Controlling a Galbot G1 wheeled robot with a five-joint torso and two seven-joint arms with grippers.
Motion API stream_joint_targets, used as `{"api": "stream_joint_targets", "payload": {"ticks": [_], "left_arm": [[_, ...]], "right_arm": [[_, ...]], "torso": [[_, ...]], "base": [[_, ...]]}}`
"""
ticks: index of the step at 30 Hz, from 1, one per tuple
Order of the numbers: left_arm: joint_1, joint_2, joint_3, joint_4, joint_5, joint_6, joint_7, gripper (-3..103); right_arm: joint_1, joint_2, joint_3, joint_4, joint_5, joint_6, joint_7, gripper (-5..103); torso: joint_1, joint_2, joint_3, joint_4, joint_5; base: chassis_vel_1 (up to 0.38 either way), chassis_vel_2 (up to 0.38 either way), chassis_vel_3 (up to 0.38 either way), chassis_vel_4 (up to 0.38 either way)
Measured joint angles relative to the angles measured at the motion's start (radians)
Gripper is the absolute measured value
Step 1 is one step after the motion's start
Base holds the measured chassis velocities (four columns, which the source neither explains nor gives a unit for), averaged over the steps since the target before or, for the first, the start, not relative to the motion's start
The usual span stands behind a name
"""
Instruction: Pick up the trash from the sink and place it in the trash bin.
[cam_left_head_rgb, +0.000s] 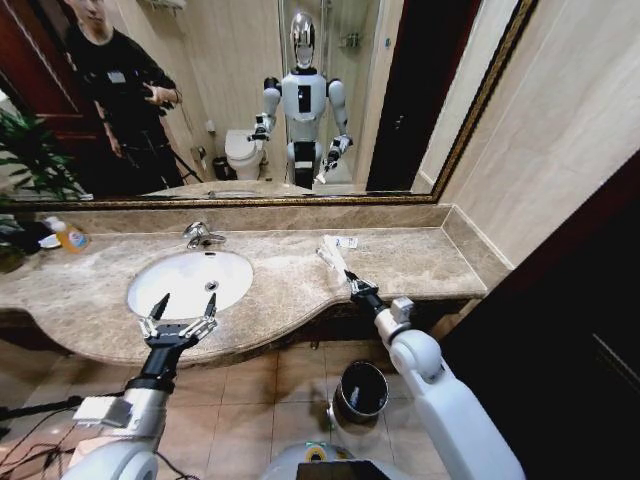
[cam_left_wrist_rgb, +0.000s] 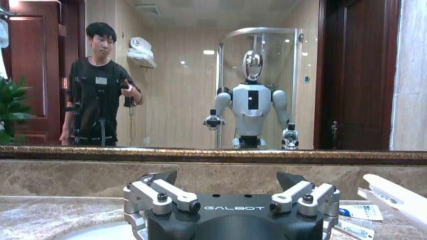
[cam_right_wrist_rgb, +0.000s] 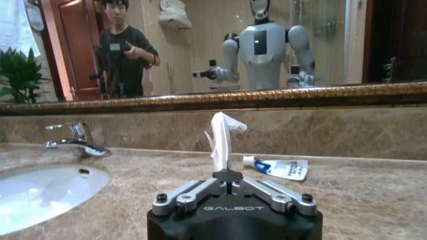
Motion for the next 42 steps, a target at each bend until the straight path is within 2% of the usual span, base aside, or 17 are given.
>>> {"api": "stream_joint_targets", "payload": {"ticks": [4, 12, 19, 21, 26, 29, 30, 33, 34, 36, 42], "left_arm": [[0.0, 0.0, 0.0, 0.0, 0.0, 0.0, 0.0, 100], [0.0, 0.0, 0.0, 0.0, 0.0, 0.0, 0.0, 100], [0.0, 0.0, 0.0, 0.0, 0.0, 0.0, 0.0, 100], [0.0, 0.0, 0.0, 0.0, 0.0, 0.0, 0.0, 100], [0.0, 0.0, 0.0, 0.0, 0.0, 0.0, 0.0, 100], [0.0, 0.0, 0.0, 0.0, 0.0, 0.0, 0.0, 100], [0.0, 0.0, 0.0, 0.0, 0.0, 0.0, 0.0, 100], [0.0, 0.0, 0.0, 0.0, 0.0, 0.0, 0.0, 100], [0.0, 0.0, 0.0, 0.0, 0.0, 0.0, 0.0, 100], [0.0, 0.0, 0.0, 0.0, 0.0, 0.0, 0.0, 100], [0.0, 0.0, 0.0, 0.0, 0.0, 0.0, 0.0, 100]], "right_arm": [[-0.074, -0.018, 0.036, 0.059, -0.009, 0.008, 0.02, 0], [-0.196, -0.012, 0.109, 0.136, -0.055, 0.034, 0.021, 0], [-0.351, 0.024, 0.188, 0.211, -0.097, 0.082, -0.008, 0], [-0.427, 0.047, 0.218, 0.22, -0.113, 0.123, -0.023, 0], [-0.511, 0.072, 0.249, 0.222, -0.122, 0.173, -0.038, 0], [-0.565, 0.094, 0.278, 0.181, -0.127, 0.247, -0.05, 0], [-0.565, 0.094, 0.278, 0.181, -0.127, 0.247, -0.05, 0], [-0.597, 0.109, 0.304, 0.094, -0.134, 0.329, -0.081, 0], [-0.597, 0.109, 0.304, 0.094, -0.134, 0.329, -0.081, 0], [-0.606, 0.118, 0.318, 0.014, -0.16, 0.394, -0.126, 0], [-0.583, 0.153, 0.307, -0.134, -0.193, 0.457, -0.142, 0]], "torso": [[0.0, 0.0, 0.0, -0.0001, -0.0001], [0.0, 0.0, 0.0, 0.0, 0.0], [0.0, 0.0, 0.0, -0.0002, -0.0002], [0.0, 0.0, 0.0, -0.0001, -0.0001], [0.0, 0.0, 0.0, -0.0001, -0.0001], [0.0, 0.0, 0.0, -0.0001, -0.0001], [0.0, 0.0, 0.0, -0.0001, -0.0001], [0.0, 0.0, 0.0, -0.0001, -0.0002], [0.0, 0.0, 0.0, -0.0001, -0.0002], [0.0, 0.0, 0.0, -0.0001, -0.0002], [0.0, 0.0, 0.0, 0.0, -0.0003]], "base": [[0.0, 0.0, 0.0, 0.0], [0.0, 0.0, 0.0, 0.0], [0.0, 0.0, 0.0, 0.0], [0.0, 0.0, 0.0, 0.0], [0.0, 0.0, 0.0, 0.0], [0.0, 0.0, 0.0, 0.0], [0.0, 0.0, 0.0, 0.0], [0.0, 0.0, 0.0, 0.0], [0.0, 0.0, 0.0, 0.0], [0.0, 0.0, 0.0, 0.0], [0.0, 0.0, 0.0, 0.0]]}}
